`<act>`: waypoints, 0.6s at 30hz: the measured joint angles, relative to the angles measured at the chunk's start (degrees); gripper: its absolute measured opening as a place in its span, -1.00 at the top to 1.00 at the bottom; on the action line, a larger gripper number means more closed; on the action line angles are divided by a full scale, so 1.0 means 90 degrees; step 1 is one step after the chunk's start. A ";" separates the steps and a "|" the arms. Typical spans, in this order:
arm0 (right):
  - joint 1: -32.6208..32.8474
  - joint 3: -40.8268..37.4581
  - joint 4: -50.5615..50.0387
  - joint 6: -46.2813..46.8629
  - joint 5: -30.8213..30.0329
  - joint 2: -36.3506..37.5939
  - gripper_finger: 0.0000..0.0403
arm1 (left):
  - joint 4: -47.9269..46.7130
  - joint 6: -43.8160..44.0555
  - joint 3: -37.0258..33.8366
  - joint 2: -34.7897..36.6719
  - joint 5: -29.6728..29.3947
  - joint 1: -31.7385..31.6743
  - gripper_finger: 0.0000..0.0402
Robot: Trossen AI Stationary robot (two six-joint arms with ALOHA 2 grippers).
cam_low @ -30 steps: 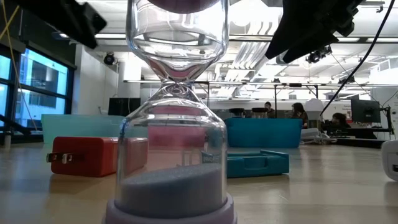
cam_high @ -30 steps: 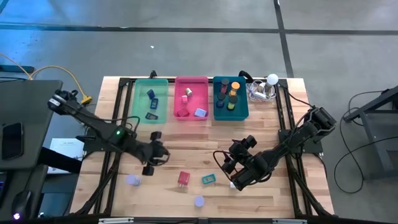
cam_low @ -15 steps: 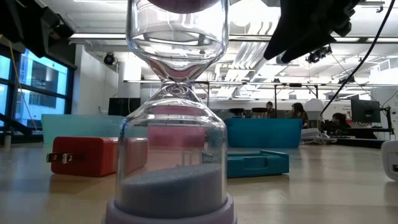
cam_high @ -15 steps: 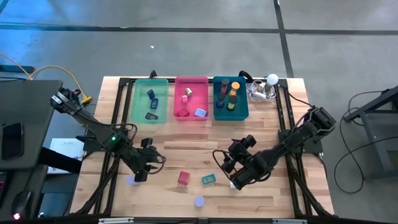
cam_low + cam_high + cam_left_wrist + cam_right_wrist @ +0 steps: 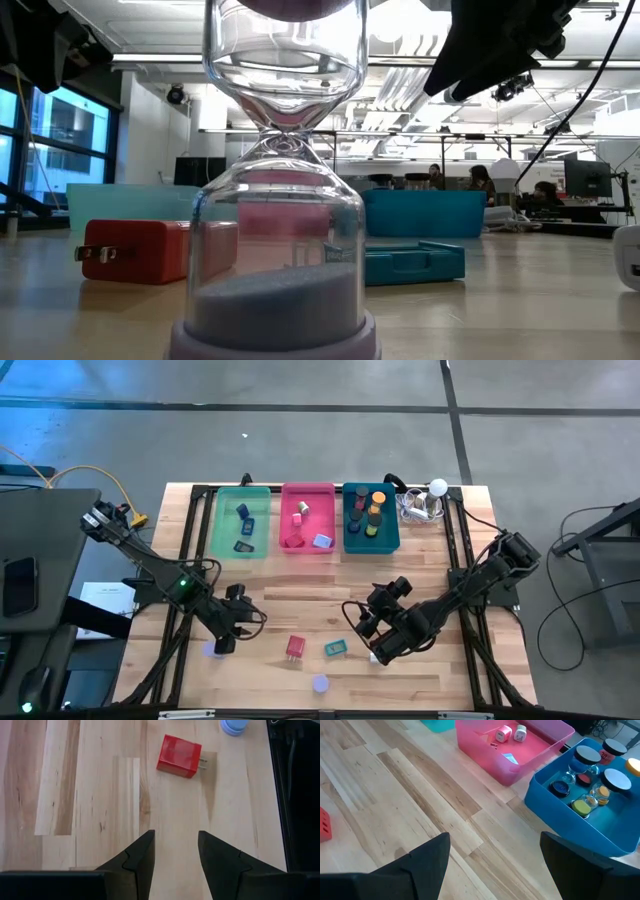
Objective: Pick & Place Office items
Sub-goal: Put the top purple hourglass into the blue bin
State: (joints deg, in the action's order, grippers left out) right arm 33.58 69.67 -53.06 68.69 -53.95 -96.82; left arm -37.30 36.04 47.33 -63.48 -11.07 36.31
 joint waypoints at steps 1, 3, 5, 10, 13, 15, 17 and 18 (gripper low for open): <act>0.0000 0.0000 0.0000 -0.0002 0.0000 0.0000 -0.48 | 0.0002 0.0000 0.0000 0.0000 0.0000 -0.0024 0.28; 0.0000 0.0000 0.0000 -0.0002 0.0000 0.0000 -0.48 | 0.0002 0.0007 0.0000 0.0000 -0.0001 -0.0058 0.28; 0.0000 0.0000 0.0000 -0.0002 0.0007 0.0000 -0.48 | 0.0000 0.0144 0.0000 0.0000 0.0000 -0.0077 0.28; 0.0000 0.0000 0.0009 -0.0002 0.0004 0.0000 -0.48 | -0.0004 0.0320 0.0000 -0.0010 0.0054 -0.0074 0.22; 0.0000 0.0000 0.0021 -0.0002 0.0000 0.0000 -0.48 | -0.0002 0.0322 0.0000 -0.0010 0.0034 -0.0074 0.11; 0.0000 0.0000 0.0020 -0.0002 -0.0002 0.0000 -0.48 | 0.0000 0.0317 0.0000 -0.0010 -0.0003 -0.0074 0.00; 0.0000 0.0000 0.0019 -0.0002 0.0000 0.0000 -0.48 | -0.0001 0.0235 0.0000 -0.0010 -0.0014 -0.0074 -0.11; 0.0000 0.0000 0.0019 -0.0002 0.0003 0.0000 -0.48 | -0.0001 0.0202 0.0000 -0.0010 -0.0023 -0.0074 -0.17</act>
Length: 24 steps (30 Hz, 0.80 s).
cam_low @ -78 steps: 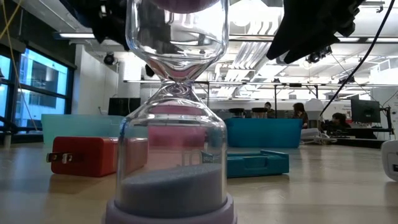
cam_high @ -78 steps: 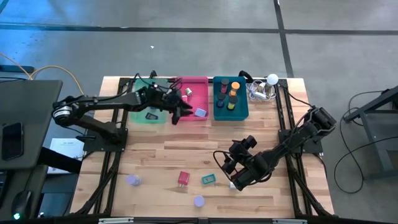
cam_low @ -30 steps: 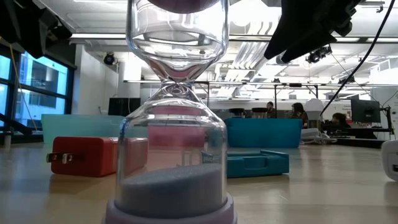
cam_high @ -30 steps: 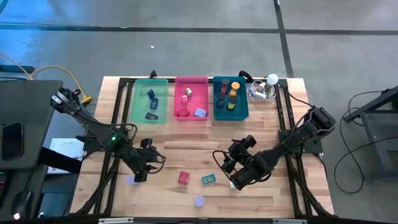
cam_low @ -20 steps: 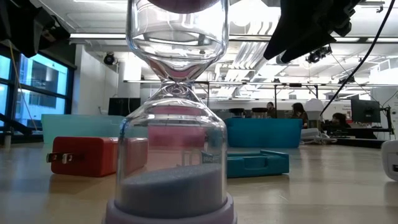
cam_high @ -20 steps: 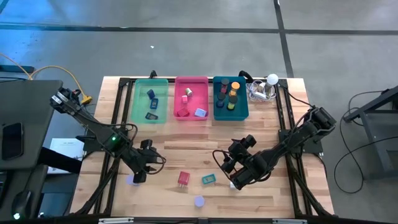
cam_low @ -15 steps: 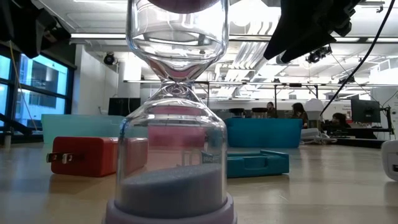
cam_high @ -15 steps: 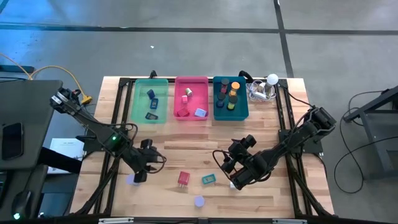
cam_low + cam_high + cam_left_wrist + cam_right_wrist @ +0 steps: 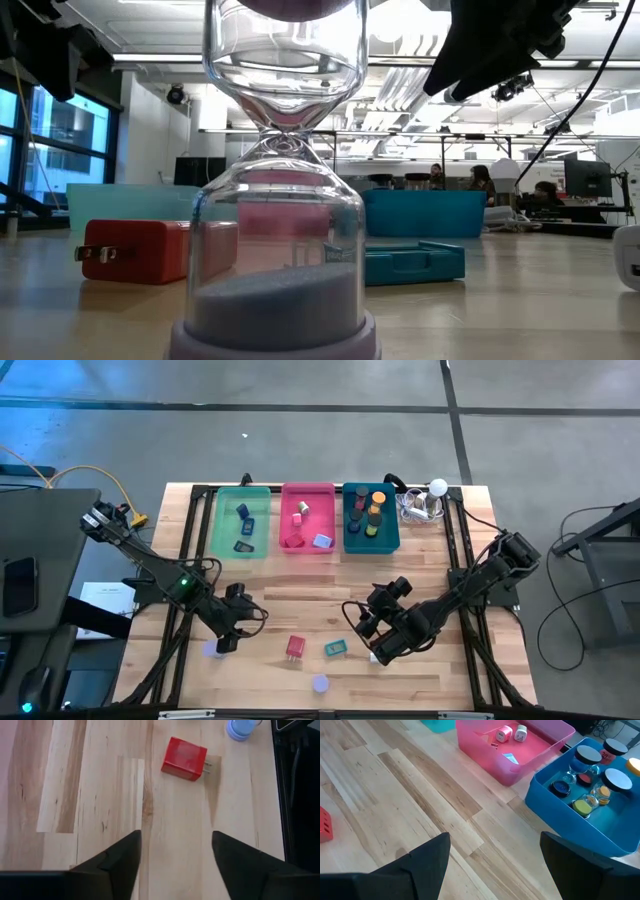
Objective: Pick & Place Office items
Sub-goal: Put the top purple hourglass into the blue bin
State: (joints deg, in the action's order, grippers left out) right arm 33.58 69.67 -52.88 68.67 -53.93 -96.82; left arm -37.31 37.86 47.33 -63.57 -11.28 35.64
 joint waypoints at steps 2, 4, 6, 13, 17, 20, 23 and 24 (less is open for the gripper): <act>0.0000 0.0000 0.0000 0.0000 0.0000 0.0000 -0.48 | 0.0001 -0.0009 -0.0002 0.0000 -0.0051 0.0000 -0.27; 0.0000 0.0000 0.0000 0.0000 -0.0001 0.0000 -0.48 | 0.0001 -0.0015 -0.0002 0.0000 -0.0118 0.0000 -0.34; 0.0000 0.0000 0.0000 0.0001 0.0004 0.0000 -0.48 | 0.0001 -0.0050 -0.0002 0.0000 -0.0118 0.0000 -0.38; 0.0000 0.0000 0.0000 -0.0110 0.0007 0.0000 -0.48 | 0.0008 0.0408 -0.0005 0.0000 0.0324 0.0120 -0.40; 0.0000 0.0000 0.0000 -0.0115 0.0009 0.0000 -0.48 | -0.0005 0.0784 -0.0005 0.0000 0.0766 0.0111 -0.40; 0.0000 0.0000 0.0008 -0.0115 0.0012 0.0000 -0.48 | -0.0046 0.1315 -0.0005 0.0000 0.1357 0.0033 -0.40; 0.0000 0.0000 0.0089 -0.0115 0.0008 0.0000 -0.48 | -0.0212 0.1920 -0.0005 0.0000 0.2035 -0.0051 -0.40; 0.0000 0.0000 0.0101 -0.0115 0.0009 0.0000 -0.48 | -0.0293 0.2107 -0.0005 0.0000 0.2148 -0.0061 -0.40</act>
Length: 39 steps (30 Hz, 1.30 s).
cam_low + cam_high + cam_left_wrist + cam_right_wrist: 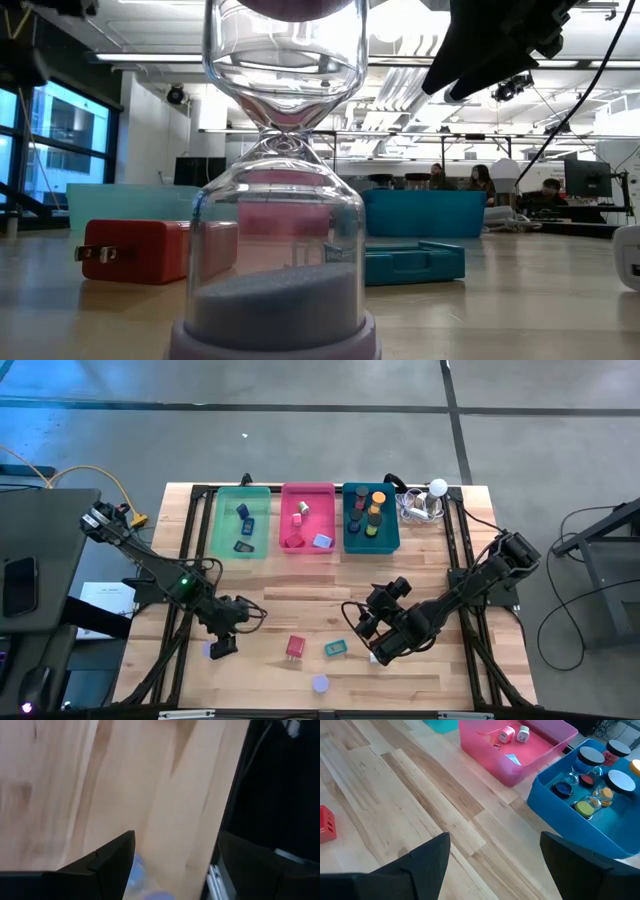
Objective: Pick & Place Office items
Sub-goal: Put the top purple hourglass into the blue bin
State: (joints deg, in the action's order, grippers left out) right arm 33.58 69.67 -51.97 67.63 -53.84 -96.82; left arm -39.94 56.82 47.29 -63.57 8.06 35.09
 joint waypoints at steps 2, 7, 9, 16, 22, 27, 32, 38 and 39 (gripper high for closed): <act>0.0000 0.0000 0.0004 -0.0001 0.0000 0.0000 -0.48 | -0.0096 0.0323 0.0000 0.0000 0.0166 0.0006 -0.40; 0.0000 0.0000 0.0018 0.0001 -0.0004 0.0000 -0.48 | -0.0174 0.0848 0.0000 0.0000 0.0354 0.0094 -0.40; 0.0000 0.0000 0.0018 -0.0029 -0.0002 0.0000 -0.48 | -0.0236 0.1098 0.0000 0.0000 0.0354 0.0146 -0.40; 0.0000 0.0000 0.0042 -0.0205 -0.0017 0.0000 -0.48 | -0.0504 0.2080 0.0000 0.0000 0.0429 0.0300 -0.36; 0.0000 0.0000 0.0042 -0.0213 -0.0019 0.0000 -0.48 | -0.1062 0.2379 0.0000 0.0000 0.0469 0.0301 -0.31; 0.0000 0.0000 0.0042 -0.0213 -0.0019 0.0000 -0.48 | -0.1119 0.2366 0.0000 0.0000 0.0447 0.0282 -0.30; 0.0000 0.0000 0.0042 -0.0215 -0.0021 0.0000 -0.48 | -0.1119 0.2397 0.0000 0.0000 0.0432 0.0401 -0.30; 0.0000 0.0000 0.0052 -0.0214 -0.0016 0.0000 -0.48 | -0.1258 0.2556 0.0000 0.0000 0.0363 0.0587 -0.30; 0.0000 0.0000 0.0058 -0.0213 -0.0011 0.0000 -0.48 | -0.1312 0.2618 0.0000 0.0000 0.0330 0.0626 -0.30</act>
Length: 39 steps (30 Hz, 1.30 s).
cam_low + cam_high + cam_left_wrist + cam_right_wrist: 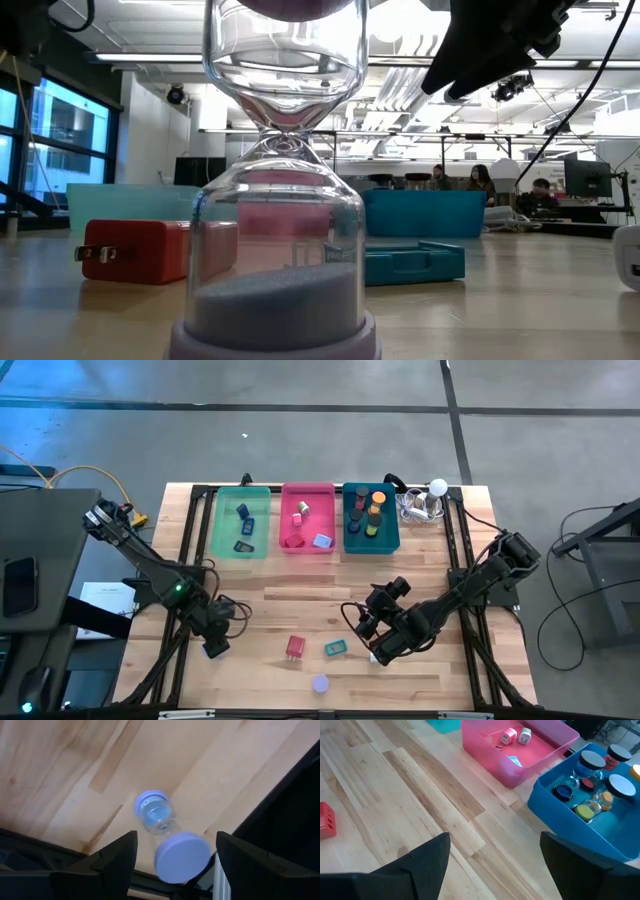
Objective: Pick & Place Office items
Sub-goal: Put the top purple hourglass into the blue bin
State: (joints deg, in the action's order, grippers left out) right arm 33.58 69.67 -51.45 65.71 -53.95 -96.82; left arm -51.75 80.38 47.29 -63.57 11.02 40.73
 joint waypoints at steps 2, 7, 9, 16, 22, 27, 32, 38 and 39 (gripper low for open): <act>0.0000 0.0000 0.0013 -0.0001 0.0007 0.0000 -0.48 | -0.0037 0.0062 0.0000 0.0000 -0.0088 0.0072 -0.30; 0.0000 0.0000 0.0027 0.0000 0.0009 0.0000 -0.48 | -0.0034 0.0161 0.0000 -0.0002 -0.0318 0.0207 -0.30; 0.0000 0.0000 0.0038 -0.0002 0.0009 0.0000 -0.48 | -0.0036 0.0292 0.0000 0.0000 -0.0317 0.0269 -0.30; 0.0000 0.0000 0.0103 -0.0002 0.0014 0.0000 -0.48 | -0.0010 0.0584 0.0000 -0.0130 -0.0408 0.0574 -0.30; 0.0000 0.0000 0.0134 0.0000 0.0023 0.0000 -0.48 | 0.0363 0.0601 0.0023 -0.0477 -0.0312 0.0664 -0.30; 0.0000 0.0000 0.0132 -0.0001 0.0041 0.0000 -0.48 | 0.0641 0.0411 0.0005 -0.0604 -0.0313 0.0666 -0.30; 0.0000 0.0000 0.0135 0.0000 0.0043 0.0000 -0.48 | 0.0536 0.0411 -0.0005 -0.0661 -0.0308 0.0666 -0.30; -0.0002 0.0000 0.0135 -0.0002 0.0041 0.0000 -0.48 | 0.0410 0.0063 -0.0005 -0.0663 -0.0142 0.0664 -0.30; -0.0002 0.0000 0.0135 -0.0002 0.0041 0.0000 -0.48 | 0.0352 -0.0103 -0.0005 -0.0663 -0.0083 0.0664 -0.30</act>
State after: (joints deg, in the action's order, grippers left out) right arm 33.56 69.67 -50.24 65.69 -53.58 -96.82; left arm -48.59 79.45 47.24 -69.54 10.27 46.70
